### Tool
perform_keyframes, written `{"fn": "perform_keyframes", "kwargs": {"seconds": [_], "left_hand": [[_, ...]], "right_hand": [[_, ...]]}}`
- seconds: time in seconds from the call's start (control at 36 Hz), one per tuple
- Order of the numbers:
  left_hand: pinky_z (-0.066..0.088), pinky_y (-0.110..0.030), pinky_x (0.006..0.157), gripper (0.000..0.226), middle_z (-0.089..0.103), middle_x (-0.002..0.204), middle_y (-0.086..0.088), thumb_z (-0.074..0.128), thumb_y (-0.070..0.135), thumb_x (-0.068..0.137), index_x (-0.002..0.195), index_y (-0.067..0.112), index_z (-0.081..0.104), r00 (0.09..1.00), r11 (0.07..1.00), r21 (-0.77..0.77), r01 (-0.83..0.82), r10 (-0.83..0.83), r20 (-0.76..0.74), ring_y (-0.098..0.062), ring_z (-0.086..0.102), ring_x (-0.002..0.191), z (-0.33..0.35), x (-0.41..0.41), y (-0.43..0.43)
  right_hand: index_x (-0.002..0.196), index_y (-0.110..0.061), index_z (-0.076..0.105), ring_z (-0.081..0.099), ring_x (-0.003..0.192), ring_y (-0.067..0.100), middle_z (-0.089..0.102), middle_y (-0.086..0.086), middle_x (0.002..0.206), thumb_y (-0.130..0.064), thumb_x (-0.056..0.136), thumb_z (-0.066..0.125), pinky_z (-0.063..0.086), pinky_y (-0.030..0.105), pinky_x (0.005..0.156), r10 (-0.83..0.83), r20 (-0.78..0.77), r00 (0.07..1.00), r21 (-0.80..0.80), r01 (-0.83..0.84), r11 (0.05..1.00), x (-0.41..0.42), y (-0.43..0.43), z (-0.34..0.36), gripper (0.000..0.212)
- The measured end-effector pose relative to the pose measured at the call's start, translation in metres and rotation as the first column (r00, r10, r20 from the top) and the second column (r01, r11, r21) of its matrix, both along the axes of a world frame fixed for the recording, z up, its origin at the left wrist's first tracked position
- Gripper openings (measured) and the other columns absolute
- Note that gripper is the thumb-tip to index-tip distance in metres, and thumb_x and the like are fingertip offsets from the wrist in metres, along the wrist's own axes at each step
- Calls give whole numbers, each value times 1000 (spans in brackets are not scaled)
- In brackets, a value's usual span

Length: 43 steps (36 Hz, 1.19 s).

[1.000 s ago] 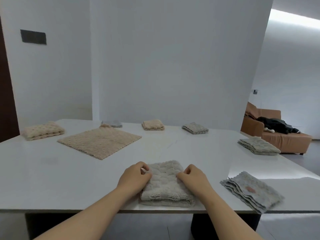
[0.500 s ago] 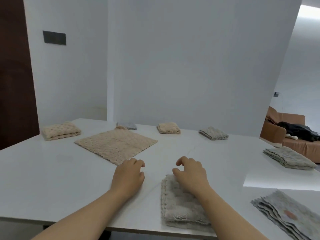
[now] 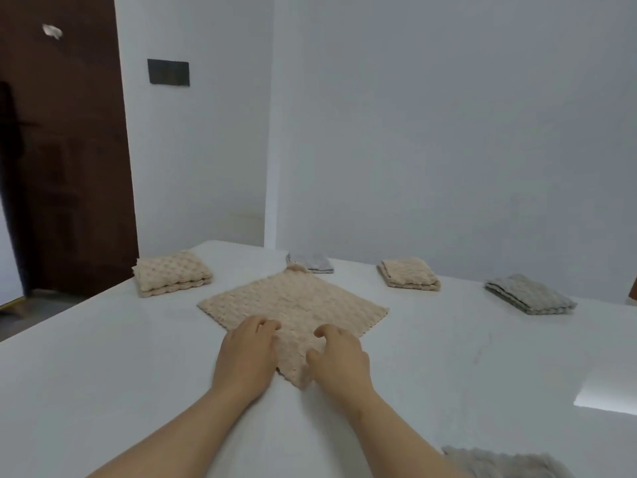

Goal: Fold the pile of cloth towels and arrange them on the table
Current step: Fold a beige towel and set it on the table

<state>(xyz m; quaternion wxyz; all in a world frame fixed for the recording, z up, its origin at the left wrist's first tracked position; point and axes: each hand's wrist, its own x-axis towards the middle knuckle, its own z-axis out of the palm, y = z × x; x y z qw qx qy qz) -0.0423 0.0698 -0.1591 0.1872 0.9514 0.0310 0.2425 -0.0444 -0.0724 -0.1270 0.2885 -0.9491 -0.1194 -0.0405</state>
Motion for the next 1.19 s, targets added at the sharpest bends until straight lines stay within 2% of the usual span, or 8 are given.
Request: {"fn": "perform_keyframes", "kwargs": {"seconds": [0.22,0.33,0.61,0.75,0.94,1.03,1.11,1.19], "left_hand": [[33,-33,104,40,39,138,2,37,18,94,134,21,42,996,998,-3,-66,66,-67,-15,37,129,2,44,40],[19,-41,111,43,26,149,8,31,31,97,140,29,30,969,998,40,-42,51,-241,-9,19,140,3,62,50],[19,-43,107,46,36,141,14,23,60,91,132,46,36,930,972,220,-85,157,-333,-16,31,130,8,53,57],[21,-40,102,85,40,134,15,-8,72,62,126,43,41,918,953,292,-84,188,-350,-15,32,126,13,33,68],[21,-44,103,55,34,142,9,20,64,90,134,34,34,770,918,394,45,219,-600,-19,30,132,39,5,88],[23,-42,98,43,48,124,6,22,57,93,116,31,47,708,933,360,28,235,-665,-18,44,117,53,3,92],[24,-40,96,36,59,96,7,24,47,96,87,26,52,811,921,387,-47,261,-523,-17,52,93,60,12,93],[24,-40,101,34,56,122,9,25,41,96,111,31,54,927,926,353,-135,244,-286,-16,48,114,44,24,94]], "right_hand": [[134,-29,37,27,133,13,37,-10,141,-27,93,36,17,31,109,-97,104,990,51,92,994,37,36,-21,41],[134,-30,38,30,131,17,41,-7,139,-34,94,33,17,35,109,-103,105,989,-60,110,992,56,45,-24,41],[124,-33,49,31,127,20,44,-5,134,-39,91,35,17,37,105,-39,85,996,-222,57,973,59,49,-27,36],[125,-36,48,28,130,16,42,-10,136,-38,90,37,15,36,109,48,48,998,-195,-38,980,55,53,-23,37],[113,-35,55,30,130,14,46,-15,130,-32,83,48,14,36,108,181,-46,982,-137,-185,973,59,60,-13,30],[101,-33,59,41,120,13,54,-12,114,-33,84,48,19,38,105,190,-94,977,-145,-203,969,60,61,-5,20],[92,-29,57,49,107,17,62,-7,103,-33,86,42,25,35,95,92,8,996,-171,-89,981,59,66,1,16],[108,-27,53,42,117,20,56,-7,120,-38,92,35,25,35,96,10,211,977,-265,48,963,59,73,-3,27]]}}
